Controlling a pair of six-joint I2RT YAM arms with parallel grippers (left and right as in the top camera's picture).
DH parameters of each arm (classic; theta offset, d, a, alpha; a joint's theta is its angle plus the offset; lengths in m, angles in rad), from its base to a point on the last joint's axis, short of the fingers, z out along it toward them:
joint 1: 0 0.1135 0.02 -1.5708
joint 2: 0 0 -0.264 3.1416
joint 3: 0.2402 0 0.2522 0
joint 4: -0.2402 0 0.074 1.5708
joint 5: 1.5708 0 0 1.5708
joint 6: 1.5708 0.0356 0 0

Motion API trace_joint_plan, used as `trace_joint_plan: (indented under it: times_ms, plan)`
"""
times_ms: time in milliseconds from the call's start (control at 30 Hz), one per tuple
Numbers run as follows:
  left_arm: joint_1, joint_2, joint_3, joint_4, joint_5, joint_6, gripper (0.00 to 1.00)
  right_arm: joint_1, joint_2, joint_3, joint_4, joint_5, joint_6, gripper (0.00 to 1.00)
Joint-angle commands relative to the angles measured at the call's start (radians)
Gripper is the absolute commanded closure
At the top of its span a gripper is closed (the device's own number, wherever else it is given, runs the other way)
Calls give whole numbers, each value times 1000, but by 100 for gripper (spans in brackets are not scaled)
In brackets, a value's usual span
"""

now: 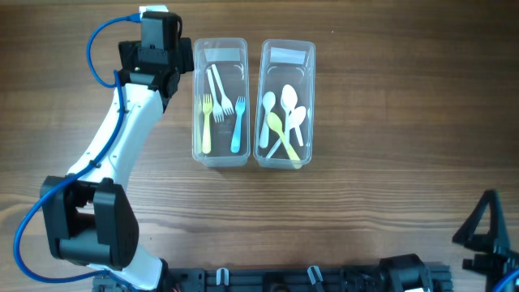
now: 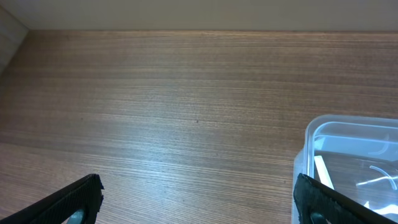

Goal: Pack container

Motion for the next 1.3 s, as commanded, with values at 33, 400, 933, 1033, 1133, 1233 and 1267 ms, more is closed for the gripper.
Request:
trace_joint_plan:
  times_ms: [33,400,933,1033,1133,1233,1267]
  plan:
    - [3,-7,11,3,-9,4,0,-11,-63,-226,98,-39,1,0]
    - [3,-7,11,3,-9,4,0,-37,-125,-1008,878,-359,-13,0]
    - [4,-7,11,3,-9,4,0,-77,-173,-1091,910,-503,-368,0]
    - [3,-7,11,3,-9,4,0,-77,-173,-1091,910,-503,-369,0]
    - [3,-7,11,3,-9,4,0,-77,-173,-1091,910,-503,-369,0]
    - [4,-7,11,3,-9,4,0,-77,-173,-1091,910,-503,-369,0]
    - [3,-7,11,3,-8,4,0,-77,-173,-1091,910,-503,-369,0]
